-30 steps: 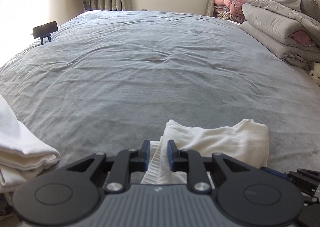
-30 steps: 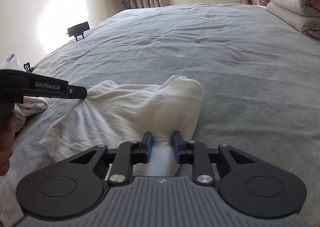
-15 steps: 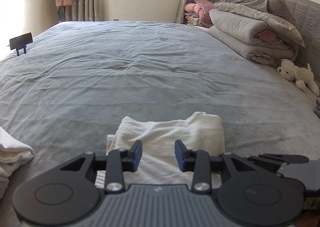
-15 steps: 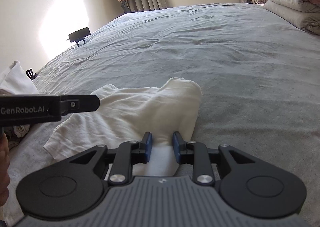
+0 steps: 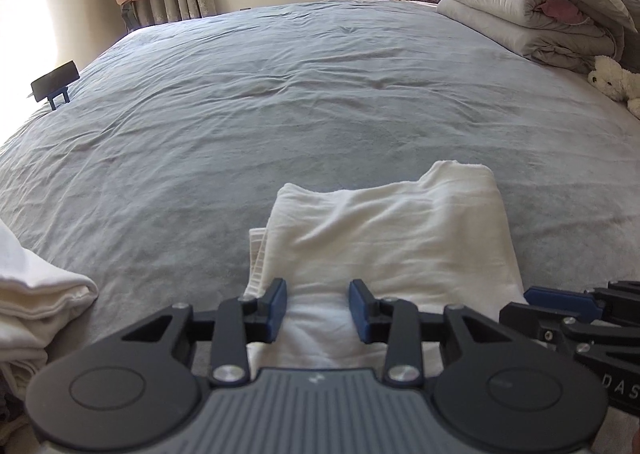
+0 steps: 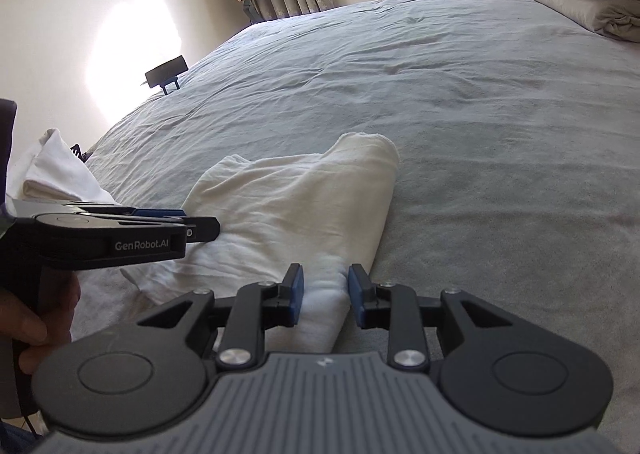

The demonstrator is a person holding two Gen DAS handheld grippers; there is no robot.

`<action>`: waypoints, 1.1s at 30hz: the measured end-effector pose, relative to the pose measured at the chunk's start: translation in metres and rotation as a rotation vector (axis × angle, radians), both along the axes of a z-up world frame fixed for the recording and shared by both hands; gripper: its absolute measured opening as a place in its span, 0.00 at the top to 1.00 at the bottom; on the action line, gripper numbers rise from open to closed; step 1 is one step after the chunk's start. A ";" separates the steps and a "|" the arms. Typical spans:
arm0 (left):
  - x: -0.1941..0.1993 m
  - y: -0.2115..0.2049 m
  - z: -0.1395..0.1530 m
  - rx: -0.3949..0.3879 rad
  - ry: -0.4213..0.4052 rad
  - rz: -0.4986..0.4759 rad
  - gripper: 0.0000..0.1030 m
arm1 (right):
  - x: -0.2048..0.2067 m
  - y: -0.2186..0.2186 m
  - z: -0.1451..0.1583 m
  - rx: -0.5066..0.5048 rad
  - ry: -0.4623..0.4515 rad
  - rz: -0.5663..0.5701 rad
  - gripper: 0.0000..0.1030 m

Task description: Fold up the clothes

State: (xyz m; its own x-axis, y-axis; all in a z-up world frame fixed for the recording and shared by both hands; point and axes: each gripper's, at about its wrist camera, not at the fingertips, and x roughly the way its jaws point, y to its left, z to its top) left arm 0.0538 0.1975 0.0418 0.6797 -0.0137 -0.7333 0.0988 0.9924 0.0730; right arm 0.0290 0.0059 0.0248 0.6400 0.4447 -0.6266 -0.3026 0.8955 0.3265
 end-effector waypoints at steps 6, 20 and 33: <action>0.002 0.003 -0.003 0.007 0.004 -0.001 0.65 | -0.017 0.009 -0.007 -0.064 -0.019 0.024 0.70; 0.004 0.016 -0.005 0.004 0.020 0.013 0.64 | -0.060 0.031 0.001 -0.197 -0.034 0.127 0.69; -0.016 0.017 0.011 -0.202 -0.019 -0.015 0.65 | 0.011 0.003 0.026 0.022 -0.023 0.041 0.69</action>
